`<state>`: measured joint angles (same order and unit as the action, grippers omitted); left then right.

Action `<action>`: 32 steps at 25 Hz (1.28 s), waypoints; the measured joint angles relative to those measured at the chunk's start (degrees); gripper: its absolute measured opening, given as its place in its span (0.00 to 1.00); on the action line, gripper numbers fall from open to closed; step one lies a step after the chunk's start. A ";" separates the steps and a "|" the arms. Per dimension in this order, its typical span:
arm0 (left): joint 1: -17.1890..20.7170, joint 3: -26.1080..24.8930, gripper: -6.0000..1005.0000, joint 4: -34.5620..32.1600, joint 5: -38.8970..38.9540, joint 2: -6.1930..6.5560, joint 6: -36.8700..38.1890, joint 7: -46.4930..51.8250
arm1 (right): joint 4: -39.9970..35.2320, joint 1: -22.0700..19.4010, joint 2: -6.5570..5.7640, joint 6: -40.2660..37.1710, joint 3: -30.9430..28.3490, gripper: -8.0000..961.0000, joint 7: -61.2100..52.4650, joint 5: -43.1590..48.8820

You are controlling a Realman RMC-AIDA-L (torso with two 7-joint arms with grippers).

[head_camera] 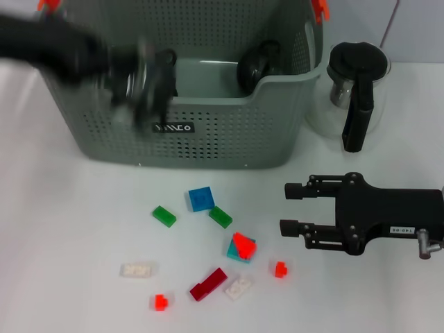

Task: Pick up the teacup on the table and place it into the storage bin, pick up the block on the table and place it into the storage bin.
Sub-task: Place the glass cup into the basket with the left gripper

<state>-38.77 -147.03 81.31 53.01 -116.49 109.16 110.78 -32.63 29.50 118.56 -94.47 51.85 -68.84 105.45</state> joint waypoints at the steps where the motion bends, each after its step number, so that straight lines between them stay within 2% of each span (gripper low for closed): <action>1: -0.75 -0.62 0.06 -0.03 1.26 -0.12 -4.21 2.21 | 0.00 0.06 0.00 0.05 0.00 0.67 -0.02 -0.01; 4: -1.94 2.56 0.07 -0.01 1.64 -0.96 -15.16 6.88 | 0.00 0.16 0.04 0.08 0.00 0.67 -0.03 -0.01; 7: -3.19 9.29 0.07 -0.69 0.89 -1.31 -24.13 10.96 | 0.01 0.13 0.08 0.08 0.00 0.67 -0.08 -0.12; 10: -5.40 17.52 0.08 -3.19 -2.99 -1.46 -33.50 14.94 | 0.02 0.29 0.05 0.06 0.00 0.67 -0.13 -0.16; 12: -8.37 23.95 0.08 -7.59 -10.28 -1.62 -41.43 19.00 | 0.02 0.40 0.01 0.03 0.01 0.67 -0.14 -0.12; 14: -11.37 27.44 0.08 -13.12 -17.64 -2.19 -47.70 21.65 | 0.02 0.42 0.00 0.05 0.00 0.67 -0.15 -0.11; 19: -17.86 28.67 0.09 -28.54 -32.32 -5.08 -61.82 22.63 | 0.02 0.40 0.00 0.08 0.00 0.67 -0.10 -0.30; 22: -20.41 28.81 0.09 -36.02 -38.41 -6.42 -67.51 22.74 | 0.03 0.45 0.00 0.07 0.00 0.67 -0.09 -0.30; 26: -21.25 30.79 0.10 -40.80 -43.66 -7.72 -72.44 22.78 | 0.02 0.44 0.02 0.07 0.00 0.67 -0.07 -0.31; 29: -21.13 33.75 0.10 -42.10 -44.60 -7.95 -73.88 22.94 | 0.03 0.31 0.07 0.07 0.00 0.67 -0.06 -0.33; 32: -21.05 34.54 0.11 -42.23 -44.62 -8.00 -73.98 22.97 | 0.03 0.22 0.09 0.08 0.01 0.67 -0.06 -0.33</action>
<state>-59.82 -112.50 39.08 8.39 -124.49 35.18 133.75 -32.60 29.72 118.65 -94.39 51.86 -68.90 105.11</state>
